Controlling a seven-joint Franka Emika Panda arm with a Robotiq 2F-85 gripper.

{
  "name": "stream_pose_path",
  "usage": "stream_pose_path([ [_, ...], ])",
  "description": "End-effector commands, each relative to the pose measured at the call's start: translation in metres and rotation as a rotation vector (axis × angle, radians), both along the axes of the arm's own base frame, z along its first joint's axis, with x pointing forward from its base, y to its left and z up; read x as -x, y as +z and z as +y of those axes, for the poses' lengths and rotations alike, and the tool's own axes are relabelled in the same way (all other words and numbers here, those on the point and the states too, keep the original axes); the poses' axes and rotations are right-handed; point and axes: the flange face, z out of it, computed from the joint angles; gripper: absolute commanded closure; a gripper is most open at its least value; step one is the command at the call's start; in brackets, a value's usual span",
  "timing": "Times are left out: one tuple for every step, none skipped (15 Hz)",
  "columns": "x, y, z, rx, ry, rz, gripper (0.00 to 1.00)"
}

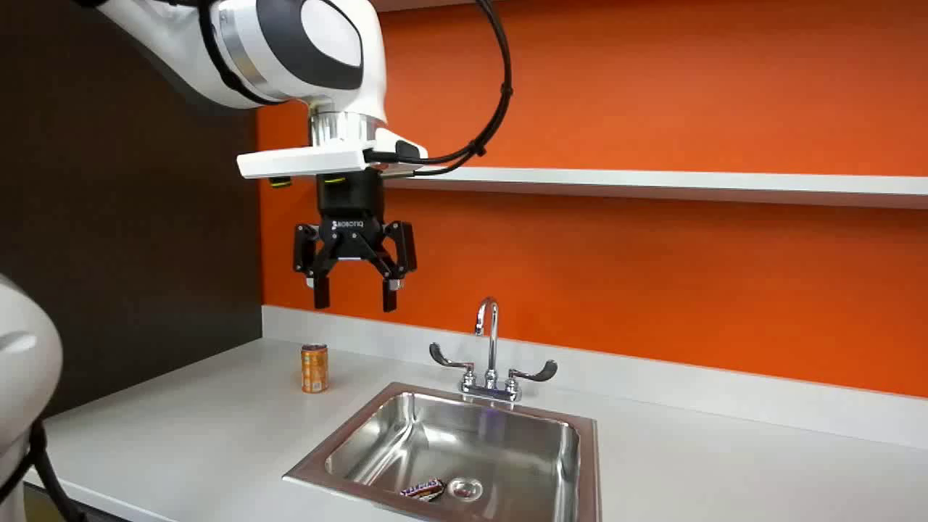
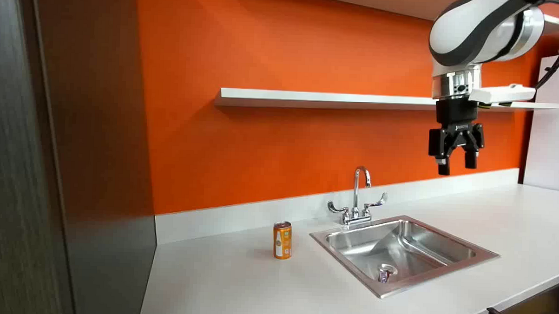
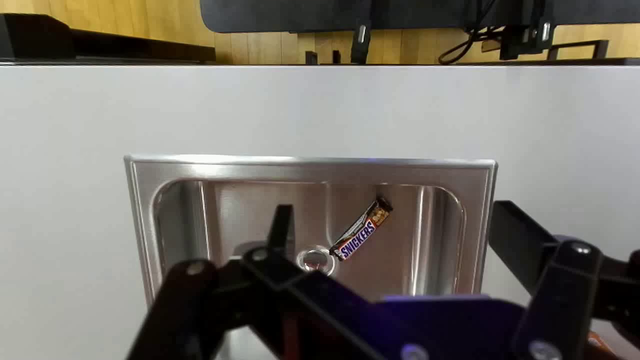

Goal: Put the chocolate bar on the left counter

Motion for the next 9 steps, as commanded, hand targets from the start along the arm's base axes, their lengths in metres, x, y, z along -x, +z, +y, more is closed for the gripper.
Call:
stream_pose_path([
  [0.000,0.000,0.000,0.000,0.000,0.002,0.00],
  [0.000,0.000,0.000,0.000,0.000,0.002,0.00],
  [0.000,0.000,0.000,0.000,0.000,0.002,0.00],
  [0.000,0.000,0.000,0.000,0.000,0.002,0.00],
  [-0.003,-0.002,-0.003,-0.003,-0.012,-0.001,0.00],
  [-0.008,-0.006,-0.009,-0.002,-0.032,-0.009,0.00],
  [-0.012,-0.009,-0.012,-0.005,-0.050,-0.016,0.00],
  [-0.019,-0.016,-0.018,-0.012,-0.073,-0.027,0.00],
  [-0.026,-0.022,-0.022,-0.014,-0.097,-0.037,0.00],
])
